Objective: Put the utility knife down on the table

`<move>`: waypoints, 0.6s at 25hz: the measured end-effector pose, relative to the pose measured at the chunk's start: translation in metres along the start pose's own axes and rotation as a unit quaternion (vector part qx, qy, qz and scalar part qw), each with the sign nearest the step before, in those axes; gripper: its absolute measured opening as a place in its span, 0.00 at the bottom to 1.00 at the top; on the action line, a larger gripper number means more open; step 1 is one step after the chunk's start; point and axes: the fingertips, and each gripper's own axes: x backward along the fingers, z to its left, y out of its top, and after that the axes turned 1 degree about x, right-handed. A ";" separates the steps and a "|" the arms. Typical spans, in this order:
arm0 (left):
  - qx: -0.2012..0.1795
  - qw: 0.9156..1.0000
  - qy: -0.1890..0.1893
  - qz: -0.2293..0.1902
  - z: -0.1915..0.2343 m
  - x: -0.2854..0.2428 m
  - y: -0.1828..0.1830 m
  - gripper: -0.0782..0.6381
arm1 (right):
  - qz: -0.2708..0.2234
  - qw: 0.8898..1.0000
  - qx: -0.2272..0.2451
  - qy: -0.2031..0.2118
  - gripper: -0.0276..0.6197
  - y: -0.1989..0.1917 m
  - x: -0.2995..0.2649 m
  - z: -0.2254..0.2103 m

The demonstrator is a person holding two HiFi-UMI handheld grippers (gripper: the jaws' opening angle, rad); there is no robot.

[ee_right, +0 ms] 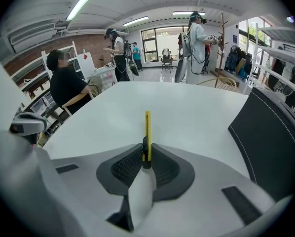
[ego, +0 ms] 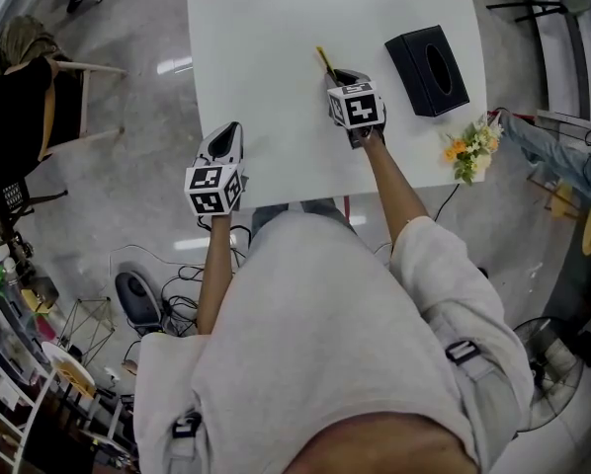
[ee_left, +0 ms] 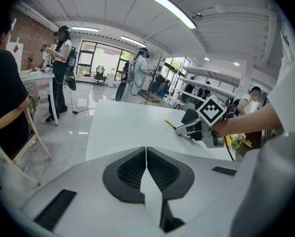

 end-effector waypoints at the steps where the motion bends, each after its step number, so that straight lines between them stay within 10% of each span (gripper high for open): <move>1: 0.000 1.000 -0.001 0.000 0.000 0.000 0.000 0.14 | 0.006 1.000 0.001 -0.006 0.15 0.001 0.000 -0.001; 15: 0.000 1.000 -0.008 -0.009 -0.001 0.002 0.006 0.14 | 0.012 1.000 0.014 -0.009 0.16 0.000 -0.004 -0.001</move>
